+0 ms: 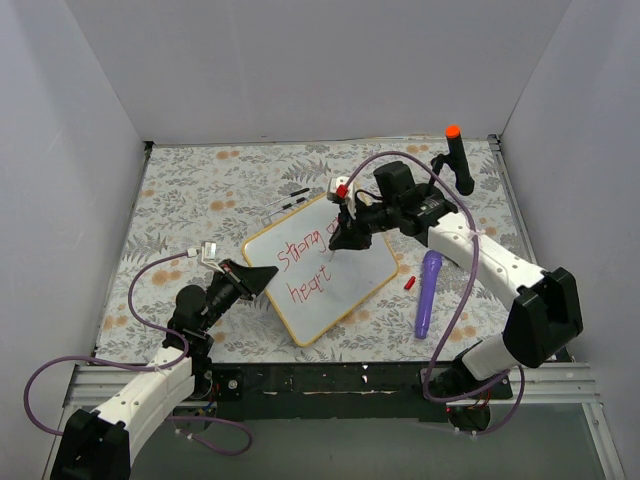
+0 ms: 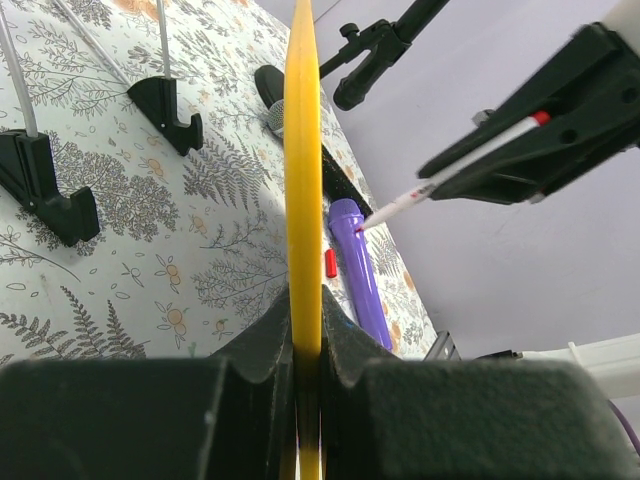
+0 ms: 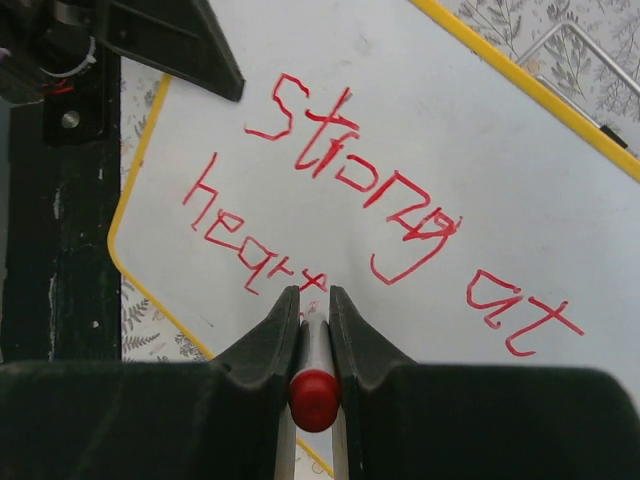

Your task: Write a sentence on the whiteboard

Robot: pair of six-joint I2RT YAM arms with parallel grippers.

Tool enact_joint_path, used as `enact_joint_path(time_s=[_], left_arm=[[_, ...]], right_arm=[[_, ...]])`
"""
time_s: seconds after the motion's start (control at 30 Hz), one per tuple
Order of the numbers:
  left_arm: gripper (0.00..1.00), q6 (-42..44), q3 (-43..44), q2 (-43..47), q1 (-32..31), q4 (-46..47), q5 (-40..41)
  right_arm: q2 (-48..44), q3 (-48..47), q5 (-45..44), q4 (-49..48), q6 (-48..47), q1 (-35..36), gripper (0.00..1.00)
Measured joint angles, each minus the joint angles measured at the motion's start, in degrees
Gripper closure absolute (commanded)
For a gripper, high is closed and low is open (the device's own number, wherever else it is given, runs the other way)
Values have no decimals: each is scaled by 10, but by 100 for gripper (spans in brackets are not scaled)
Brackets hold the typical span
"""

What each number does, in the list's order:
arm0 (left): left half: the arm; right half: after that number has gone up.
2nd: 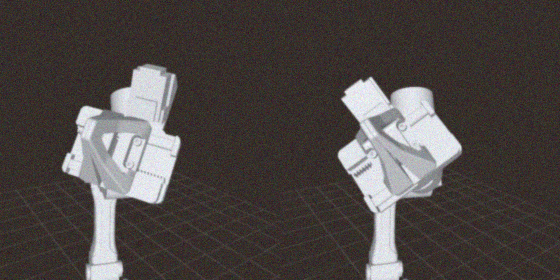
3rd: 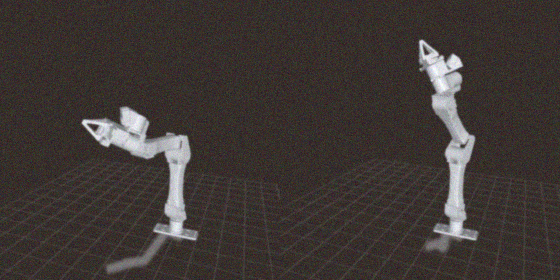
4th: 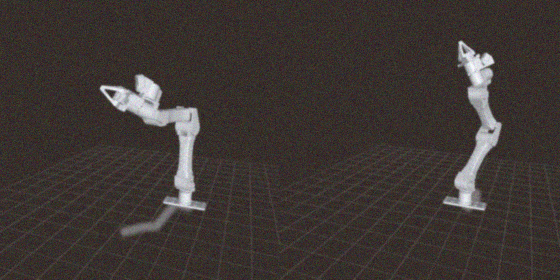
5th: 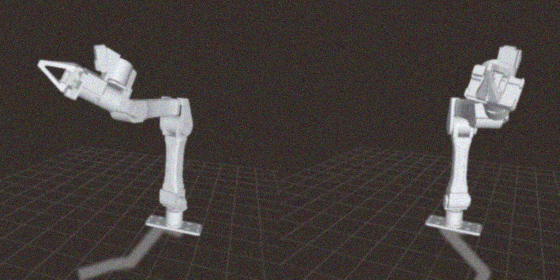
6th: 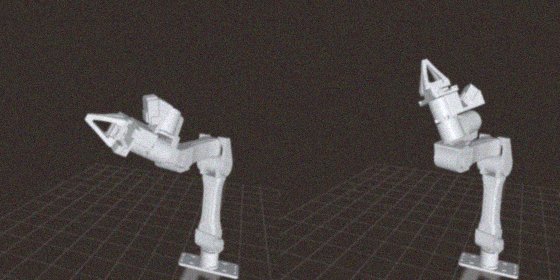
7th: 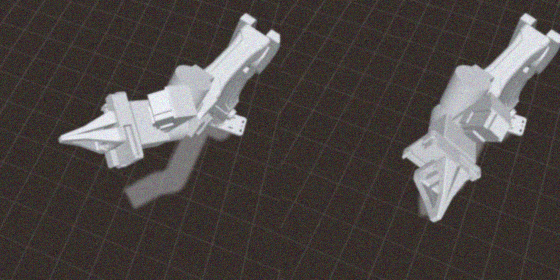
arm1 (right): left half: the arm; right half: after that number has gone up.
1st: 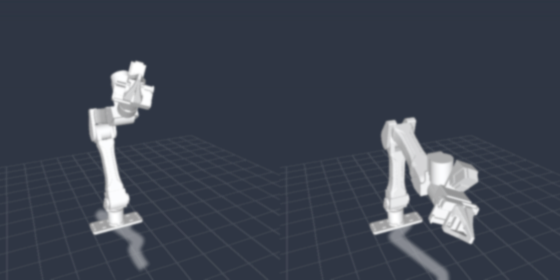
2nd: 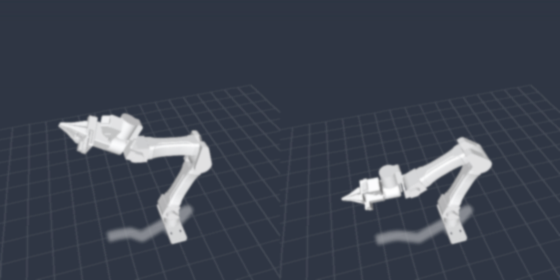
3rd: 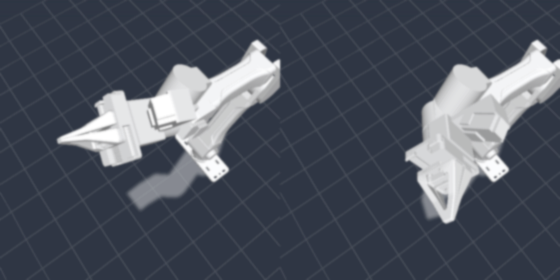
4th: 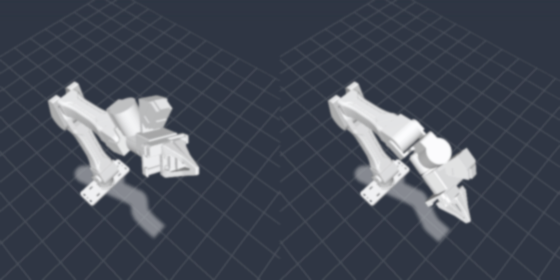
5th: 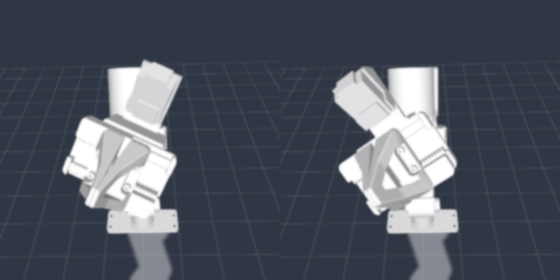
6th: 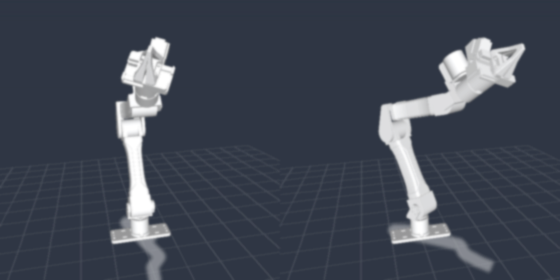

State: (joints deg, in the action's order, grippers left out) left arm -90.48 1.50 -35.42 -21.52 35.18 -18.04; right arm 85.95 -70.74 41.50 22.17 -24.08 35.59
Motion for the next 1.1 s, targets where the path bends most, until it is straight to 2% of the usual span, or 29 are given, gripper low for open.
enact_joint_path(time_s=[0.17,0.43,1.1], left_arm=[[100,3,0,3,0,-1,-2],[100,16,0,12,0,-1,-17],[100,18,0,18,0,-3,-23]], right_arm=[[-50,0,38,18,-13,-9,99],[-122,31,90,26,-49,-70,99],[-125,115,138,-8,-45,-82,99]])
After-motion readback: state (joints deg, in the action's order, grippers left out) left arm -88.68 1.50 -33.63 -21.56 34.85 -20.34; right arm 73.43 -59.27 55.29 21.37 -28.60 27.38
